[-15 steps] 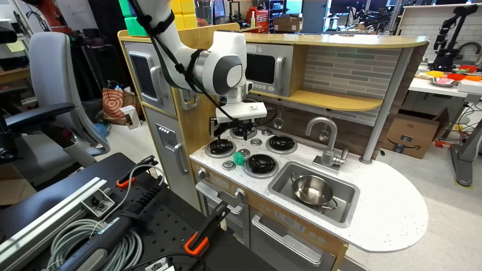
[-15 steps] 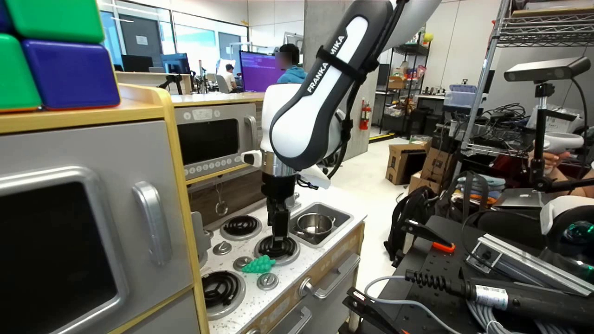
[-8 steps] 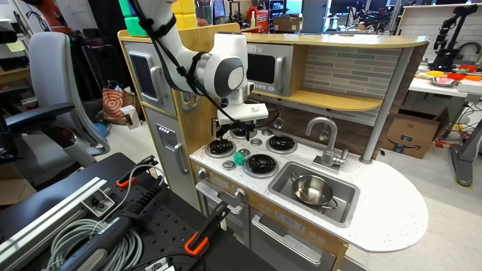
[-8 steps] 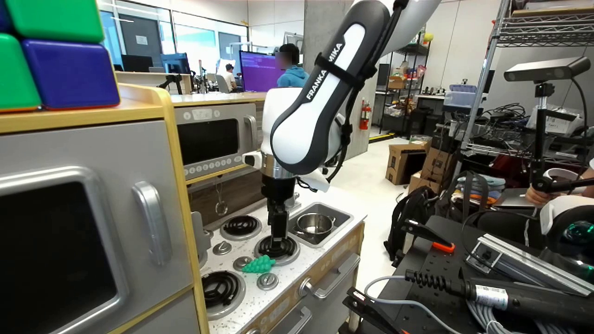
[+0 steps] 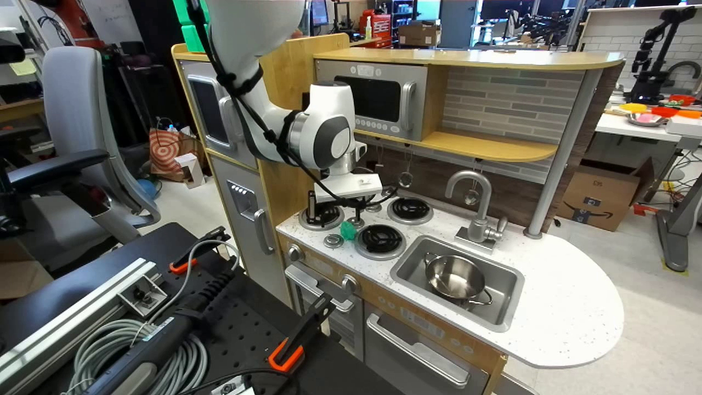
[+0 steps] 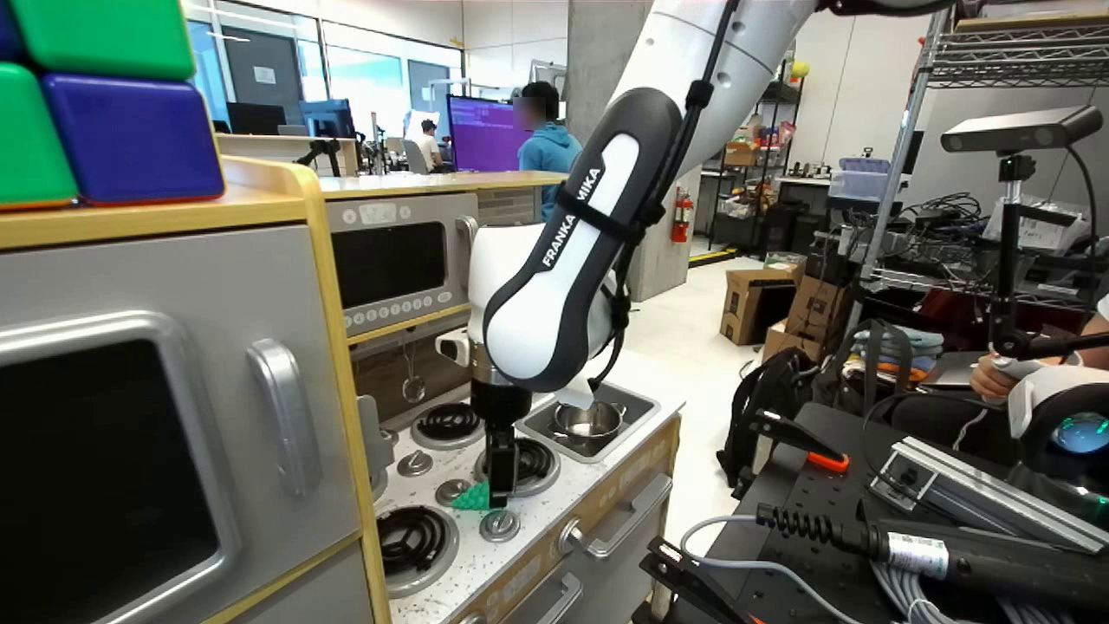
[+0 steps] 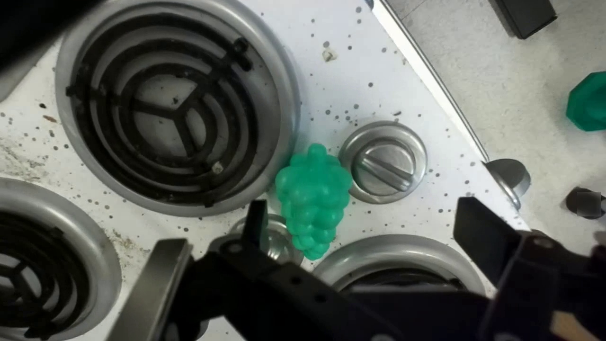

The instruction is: Put the thing on the stove inside the pot in the sink

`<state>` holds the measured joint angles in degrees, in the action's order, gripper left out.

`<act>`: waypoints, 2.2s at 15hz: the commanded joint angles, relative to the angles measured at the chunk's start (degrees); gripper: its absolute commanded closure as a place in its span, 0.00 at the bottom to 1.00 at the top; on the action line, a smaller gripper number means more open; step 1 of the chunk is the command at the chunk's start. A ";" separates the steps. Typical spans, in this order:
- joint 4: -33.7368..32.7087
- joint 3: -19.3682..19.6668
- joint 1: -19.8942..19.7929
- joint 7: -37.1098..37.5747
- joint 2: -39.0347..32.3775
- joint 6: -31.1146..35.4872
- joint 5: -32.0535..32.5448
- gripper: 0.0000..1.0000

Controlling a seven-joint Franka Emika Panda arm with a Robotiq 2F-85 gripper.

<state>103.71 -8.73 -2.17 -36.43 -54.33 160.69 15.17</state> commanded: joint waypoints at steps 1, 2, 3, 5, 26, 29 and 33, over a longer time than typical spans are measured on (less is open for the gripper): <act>-5.47 0.81 1.42 1.55 -4.14 1.17 0.79 0.00; -6.41 0.62 1.29 1.53 -4.80 1.10 0.71 0.00; -7.36 0.62 1.33 1.60 -5.41 0.62 0.66 0.00; -9.65 0.47 1.21 1.48 -6.87 -1.11 0.45 0.00; -4.61 5.49 -5.25 12.97 -1.43 8.06 -1.38 0.90; -4.76 7.54 -7.98 16.87 -1.25 6.73 -3.36 0.90; -7.89 7.74 -11.25 20.35 -3.89 4.04 -7.01 0.90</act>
<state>97.16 -0.32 -11.75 -18.73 -57.28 166.58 11.18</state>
